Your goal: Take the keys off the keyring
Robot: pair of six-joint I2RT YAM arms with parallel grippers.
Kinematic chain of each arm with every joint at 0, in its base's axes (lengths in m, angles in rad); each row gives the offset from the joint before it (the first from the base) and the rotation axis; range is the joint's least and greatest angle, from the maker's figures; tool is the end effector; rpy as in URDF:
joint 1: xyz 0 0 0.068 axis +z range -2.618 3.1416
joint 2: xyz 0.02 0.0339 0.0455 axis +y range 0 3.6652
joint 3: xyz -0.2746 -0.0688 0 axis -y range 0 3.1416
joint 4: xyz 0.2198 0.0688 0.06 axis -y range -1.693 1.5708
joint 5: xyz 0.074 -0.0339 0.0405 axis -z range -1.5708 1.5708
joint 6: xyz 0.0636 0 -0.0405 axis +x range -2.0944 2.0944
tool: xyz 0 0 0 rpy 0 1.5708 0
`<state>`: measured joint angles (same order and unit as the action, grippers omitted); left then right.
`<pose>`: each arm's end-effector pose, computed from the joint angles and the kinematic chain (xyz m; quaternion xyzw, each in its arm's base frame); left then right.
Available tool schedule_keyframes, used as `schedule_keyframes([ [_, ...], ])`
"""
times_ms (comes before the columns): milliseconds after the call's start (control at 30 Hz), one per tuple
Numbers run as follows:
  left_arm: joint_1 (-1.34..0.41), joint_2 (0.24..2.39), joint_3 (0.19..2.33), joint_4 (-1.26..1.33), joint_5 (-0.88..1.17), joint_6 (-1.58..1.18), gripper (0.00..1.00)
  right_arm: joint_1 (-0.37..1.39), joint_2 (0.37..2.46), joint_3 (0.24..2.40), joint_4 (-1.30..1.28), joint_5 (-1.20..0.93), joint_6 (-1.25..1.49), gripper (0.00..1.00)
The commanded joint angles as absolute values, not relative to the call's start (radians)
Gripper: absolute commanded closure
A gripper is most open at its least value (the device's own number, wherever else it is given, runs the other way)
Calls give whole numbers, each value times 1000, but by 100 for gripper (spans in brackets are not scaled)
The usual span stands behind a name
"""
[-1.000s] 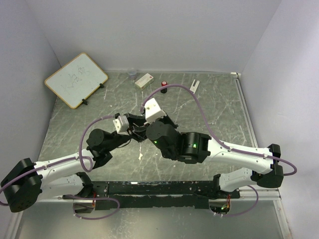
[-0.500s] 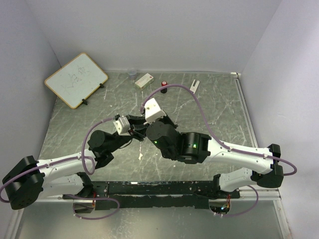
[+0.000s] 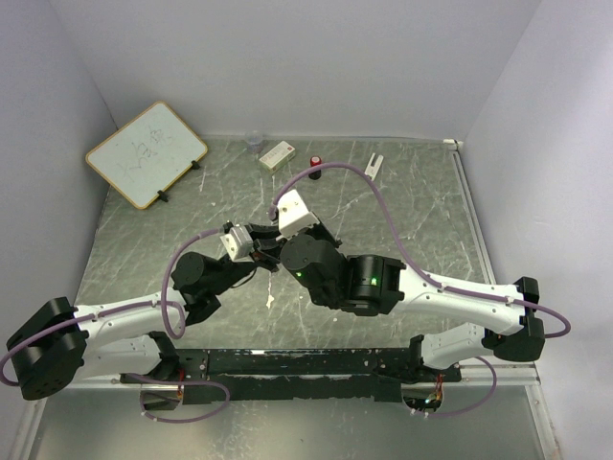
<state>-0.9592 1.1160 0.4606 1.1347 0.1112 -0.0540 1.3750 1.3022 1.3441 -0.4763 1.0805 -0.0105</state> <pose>0.1274 -0.1940 0.3371 0.2694 0.4453 -0.4393 0.7322 0.1053 0.2427 0.4037 -0.2487 0.7330 -0.0455 0.6315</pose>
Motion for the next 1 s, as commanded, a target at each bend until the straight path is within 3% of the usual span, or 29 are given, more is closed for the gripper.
schedule_keyframes([
  [0,-975,1118,465,1190,105,-39,74,1379,1287,1333,-450,1087,6,100],
  [233,-980,1123,464,1195,98,-38,75,1380,1285,1331,-450,1086,8,100],
  [633,-986,1108,463,1170,92,-9,93,1380,1278,1328,-458,1095,17,100],
  [967,-989,1050,448,1059,80,71,93,1380,1291,1398,-541,1133,27,100],
])
